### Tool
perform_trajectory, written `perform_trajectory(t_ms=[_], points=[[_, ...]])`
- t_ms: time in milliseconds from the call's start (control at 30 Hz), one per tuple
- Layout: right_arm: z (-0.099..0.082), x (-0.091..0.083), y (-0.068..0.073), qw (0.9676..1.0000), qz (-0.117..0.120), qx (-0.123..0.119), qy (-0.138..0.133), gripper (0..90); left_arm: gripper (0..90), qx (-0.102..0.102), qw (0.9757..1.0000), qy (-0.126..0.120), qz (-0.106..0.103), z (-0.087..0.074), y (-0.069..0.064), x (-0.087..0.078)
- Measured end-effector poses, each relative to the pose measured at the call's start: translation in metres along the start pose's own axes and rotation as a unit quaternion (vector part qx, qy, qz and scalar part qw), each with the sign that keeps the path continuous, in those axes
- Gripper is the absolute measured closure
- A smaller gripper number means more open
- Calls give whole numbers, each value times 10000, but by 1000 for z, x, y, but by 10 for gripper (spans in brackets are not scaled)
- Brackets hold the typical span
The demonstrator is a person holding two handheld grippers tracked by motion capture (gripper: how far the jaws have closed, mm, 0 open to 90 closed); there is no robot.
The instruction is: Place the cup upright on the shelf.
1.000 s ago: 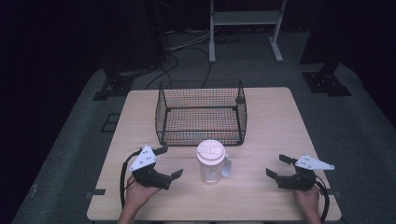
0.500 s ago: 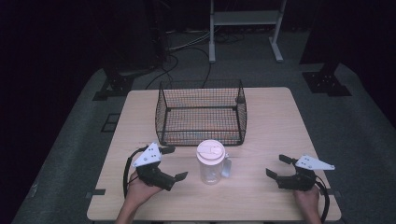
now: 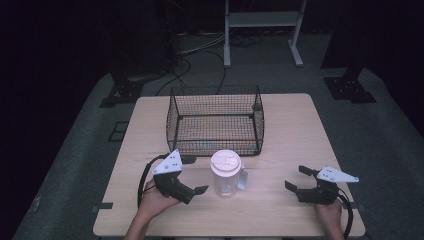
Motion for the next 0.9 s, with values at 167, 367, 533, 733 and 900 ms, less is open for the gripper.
perform_trajectory(t_ms=[167,367,533,733,900], points=[[0,0,0,10000,12,7,-10,128,18,61,9999,76,-62,3,-2,5],[0,0,0,10000,22,2,-18,128,18,93,9997,173,-117,7,-2,11],[0,0,1,10000,29,4,-18,128,18,126,9995,236,-177,10,-1,17],[1,0,1,10000,42,5,-27,128,18,115,9989,355,-268,13,2,27],[1,-1,1,10000,54,15,-38,129,18,147,9984,460,-293,13,3,33]])
Point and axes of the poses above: each handheld gripper's, and its own axes: x roughly forward along the jaws, z roughly out of its top, y roughly to its left, the point moved 9 cm from there along x, roughly forward along the jaws, and after that the axes turned 1 degree about -z, right-handed, at the moved point
